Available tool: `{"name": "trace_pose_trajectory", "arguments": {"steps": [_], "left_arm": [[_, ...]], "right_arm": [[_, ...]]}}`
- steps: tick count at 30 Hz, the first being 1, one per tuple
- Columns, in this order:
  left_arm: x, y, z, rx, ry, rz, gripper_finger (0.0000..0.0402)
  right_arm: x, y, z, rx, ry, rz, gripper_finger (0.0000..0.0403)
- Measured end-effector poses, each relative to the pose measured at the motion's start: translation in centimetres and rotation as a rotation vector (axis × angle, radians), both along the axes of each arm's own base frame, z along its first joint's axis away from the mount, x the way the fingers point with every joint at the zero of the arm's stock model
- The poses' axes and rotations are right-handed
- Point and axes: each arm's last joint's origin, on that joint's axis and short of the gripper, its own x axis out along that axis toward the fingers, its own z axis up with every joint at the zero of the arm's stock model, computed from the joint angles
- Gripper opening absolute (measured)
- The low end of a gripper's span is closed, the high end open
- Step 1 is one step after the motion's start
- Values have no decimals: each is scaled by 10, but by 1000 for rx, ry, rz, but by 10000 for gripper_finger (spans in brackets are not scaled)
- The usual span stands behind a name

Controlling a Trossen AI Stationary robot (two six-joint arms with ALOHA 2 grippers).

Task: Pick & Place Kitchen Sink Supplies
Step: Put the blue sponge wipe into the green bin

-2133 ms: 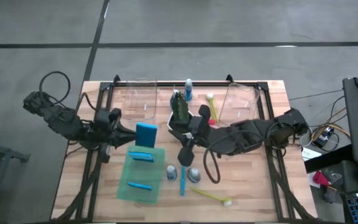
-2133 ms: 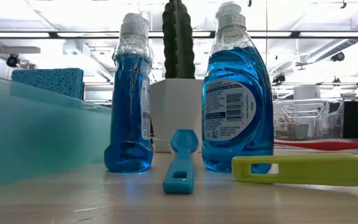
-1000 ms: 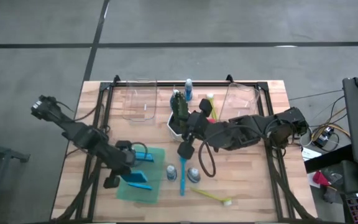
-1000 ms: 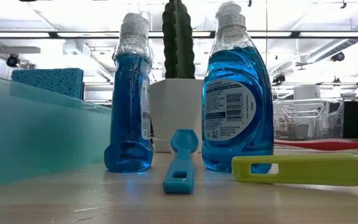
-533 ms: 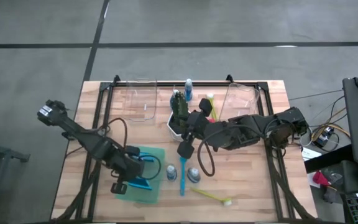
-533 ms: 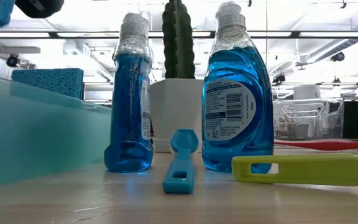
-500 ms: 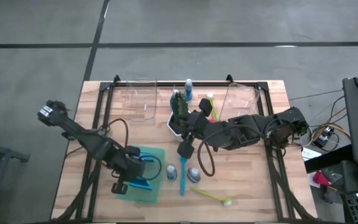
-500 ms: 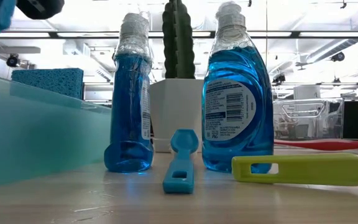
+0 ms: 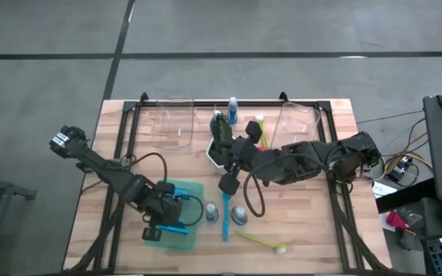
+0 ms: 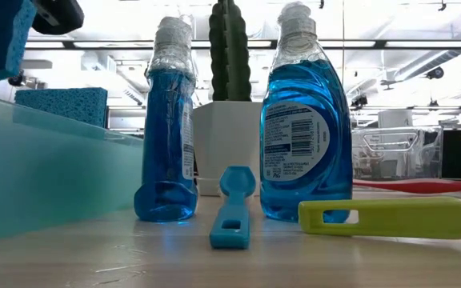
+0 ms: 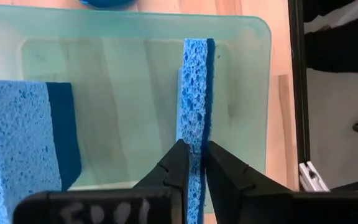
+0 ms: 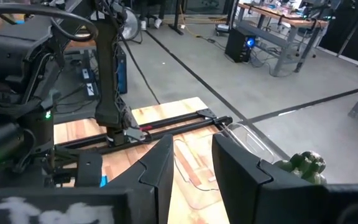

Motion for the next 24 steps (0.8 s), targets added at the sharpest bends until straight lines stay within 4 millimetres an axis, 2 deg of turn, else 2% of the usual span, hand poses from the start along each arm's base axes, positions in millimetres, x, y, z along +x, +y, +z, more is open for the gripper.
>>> {"name": "trace_pose_trajectory", "arguments": {"steps": [5,15,24], "left_arm": [[-1,-2,0,1,5,47,50],[-10,-14,0,29,-15,9,51],[-11,-17,-1,49,-26,0,51]], "right_arm": [[0,0,-1,-4,12,0,108],[-1,-1,-3,-12,35,-2,119],[-1,-1,-4,-19,40,0,103]]}}
